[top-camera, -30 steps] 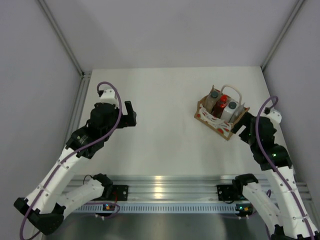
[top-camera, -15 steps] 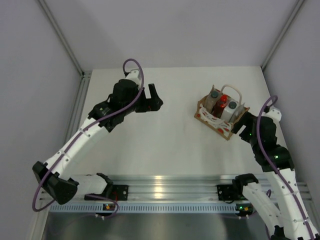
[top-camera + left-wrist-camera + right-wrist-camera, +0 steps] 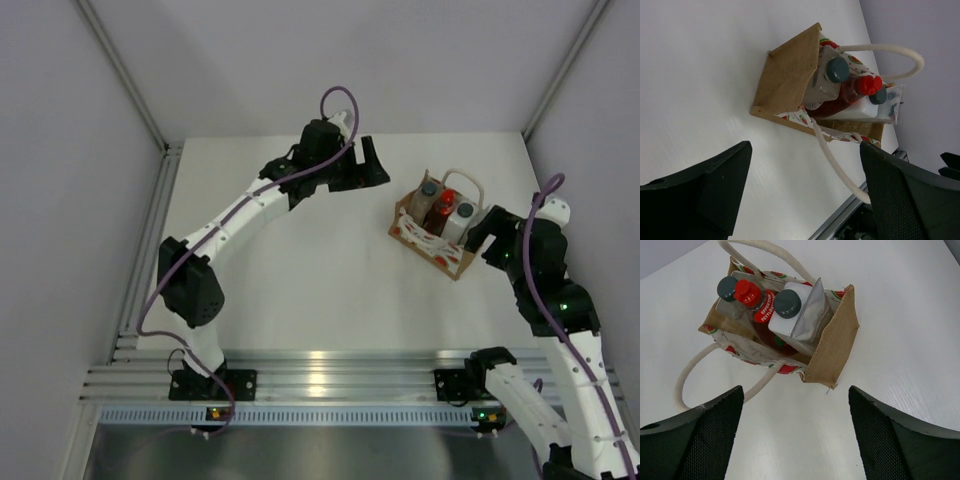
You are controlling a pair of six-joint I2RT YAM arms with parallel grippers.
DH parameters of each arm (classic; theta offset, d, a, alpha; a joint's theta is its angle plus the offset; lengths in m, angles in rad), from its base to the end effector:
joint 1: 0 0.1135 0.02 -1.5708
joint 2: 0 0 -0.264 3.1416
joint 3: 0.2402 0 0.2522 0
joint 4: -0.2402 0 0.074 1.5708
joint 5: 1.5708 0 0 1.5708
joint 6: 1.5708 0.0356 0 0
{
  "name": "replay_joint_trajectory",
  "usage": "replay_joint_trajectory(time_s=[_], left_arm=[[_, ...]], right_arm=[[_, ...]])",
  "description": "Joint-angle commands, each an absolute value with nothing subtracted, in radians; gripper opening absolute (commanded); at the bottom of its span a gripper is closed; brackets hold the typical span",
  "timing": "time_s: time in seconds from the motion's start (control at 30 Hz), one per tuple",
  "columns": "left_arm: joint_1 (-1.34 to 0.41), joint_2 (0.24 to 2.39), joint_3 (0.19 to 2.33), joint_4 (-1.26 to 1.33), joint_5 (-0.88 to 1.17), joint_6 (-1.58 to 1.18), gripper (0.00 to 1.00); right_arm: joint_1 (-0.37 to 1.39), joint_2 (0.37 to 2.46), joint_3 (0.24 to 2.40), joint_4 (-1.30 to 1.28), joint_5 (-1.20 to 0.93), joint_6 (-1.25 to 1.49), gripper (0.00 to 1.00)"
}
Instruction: Take the personal care products out of the canvas bag
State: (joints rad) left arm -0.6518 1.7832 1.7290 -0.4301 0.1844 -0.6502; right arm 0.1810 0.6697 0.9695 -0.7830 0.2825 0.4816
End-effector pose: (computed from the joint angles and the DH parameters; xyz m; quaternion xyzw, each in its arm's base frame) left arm 0.3299 -0.2599 0.3675 0.0483 0.8524 -0.3746 0.3617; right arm 0.1249 0.0128 0.3568 0.1989 0.8268 0.0527 0.5236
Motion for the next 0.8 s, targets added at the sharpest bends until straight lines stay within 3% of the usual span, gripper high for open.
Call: replay_joint_trajectory(time_s=[0.0, 0.13, 0.27, 0.5, 0.67, 0.73, 0.77], left_arm=[[-0.673, 1.890, 1.862, -0.362, 0.264, -0.664, 0.90], [-0.706, 2.005, 1.940, -0.362, 0.241, -0.609, 0.79], [-0.774, 2.091, 1.974, -0.362, 0.076, -0.496, 0.76], [-0.790, 2.195, 2.022, -0.360, 0.023, -0.433, 0.66], [-0.790, 2.252, 2.051, -0.362, 0.043, -0.429, 0.45], [-0.790, 2.258, 2.046, -0.362, 0.044, -0.439, 0.41], [-0.790, 2.261, 2.040, -0.362, 0.046, -0.440, 0.34]], right_arm=[[0.170, 0.654, 1.019, -0.724, 0.268, 0.450, 0.83], [0.172, 0.621, 1.028, -0.727, 0.255, 0.414, 0.83], [0.172, 0.585, 1.029, -0.729, 0.233, 0.396, 0.84], [0.170, 0.580, 1.037, -0.733, 0.190, 0.371, 0.84], [0.172, 0.597, 1.037, -0.730, 0.173, 0.371, 0.84], [0.172, 0.612, 1.038, -0.730, 0.167, 0.368, 0.83], [0.172, 0.618, 1.042, -0.729, 0.158, 0.368, 0.83]])
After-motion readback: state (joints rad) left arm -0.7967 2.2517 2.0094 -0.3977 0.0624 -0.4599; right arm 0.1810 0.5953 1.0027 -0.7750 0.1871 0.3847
